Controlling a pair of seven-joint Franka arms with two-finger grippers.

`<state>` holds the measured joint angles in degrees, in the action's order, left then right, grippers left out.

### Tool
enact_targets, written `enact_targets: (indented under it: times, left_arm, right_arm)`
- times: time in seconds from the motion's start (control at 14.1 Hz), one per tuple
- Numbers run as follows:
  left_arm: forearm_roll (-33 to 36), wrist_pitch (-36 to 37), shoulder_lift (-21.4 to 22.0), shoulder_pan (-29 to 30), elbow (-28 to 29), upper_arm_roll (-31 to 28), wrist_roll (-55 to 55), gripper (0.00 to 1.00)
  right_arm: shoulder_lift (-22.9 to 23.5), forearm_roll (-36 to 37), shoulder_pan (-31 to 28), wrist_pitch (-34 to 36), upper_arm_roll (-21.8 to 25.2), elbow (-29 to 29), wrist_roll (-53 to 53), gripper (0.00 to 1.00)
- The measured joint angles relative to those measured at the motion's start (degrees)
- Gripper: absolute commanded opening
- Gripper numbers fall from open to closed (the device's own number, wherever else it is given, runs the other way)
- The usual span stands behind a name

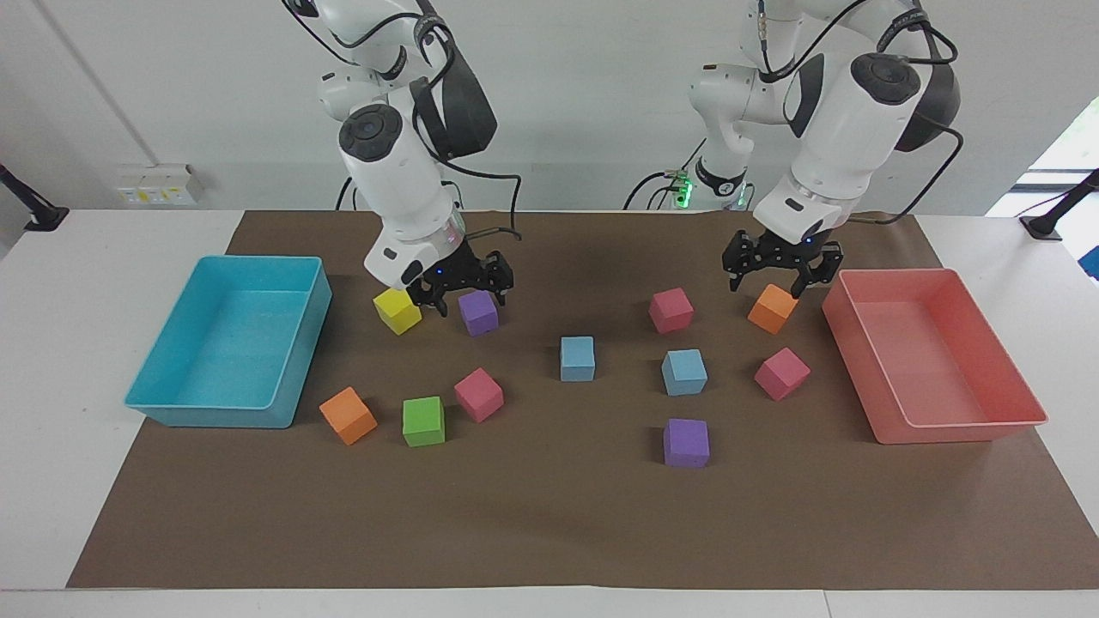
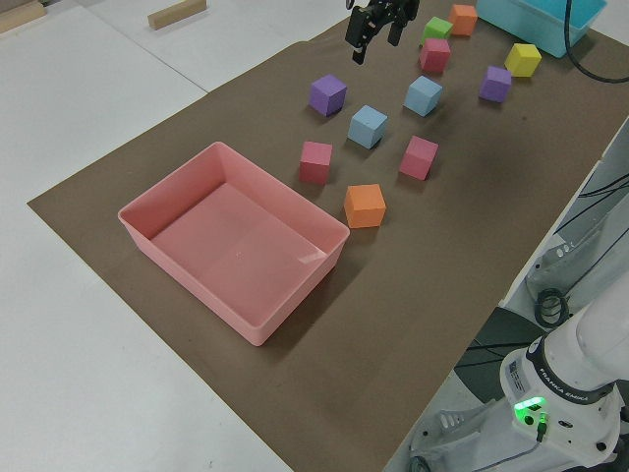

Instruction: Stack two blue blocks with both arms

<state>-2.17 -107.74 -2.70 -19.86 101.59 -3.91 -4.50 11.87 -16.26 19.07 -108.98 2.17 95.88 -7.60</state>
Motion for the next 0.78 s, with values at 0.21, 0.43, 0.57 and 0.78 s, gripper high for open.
enact_targets:
  times: [0.21, 0.43, 0.57, 0.78]
  left_arm:
    - [0.00, -3.11, -2.75, -1.34, 0.59, 0.06, -1.34, 1.00]
    - [0.48, -7.05, -6.06, -3.22, 1.41, 0.04, -4.54, 1.00]
    - [1.00, -10.37, -7.94, -4.74, 2.53, 0.08, -7.19, 1.00]
    - [1.04, -14.47, -9.72, -5.59, 4.55, 0.07, -7.97, 1.00]
  right_arm:
    - [0.02, -8.87, -0.79, -4.03, -0.01, 4.04, 3.89, 1.00]
    - [0.19, -15.29, -0.63, -9.36, -0.42, 8.27, 4.70, 1.00]
    - [0.37, -17.55, -0.63, -9.79, -0.48, 9.70, 4.93, 1.00]
    - [1.22, -21.54, -0.64, -11.83, -0.48, 11.77, 8.03, 0.81]
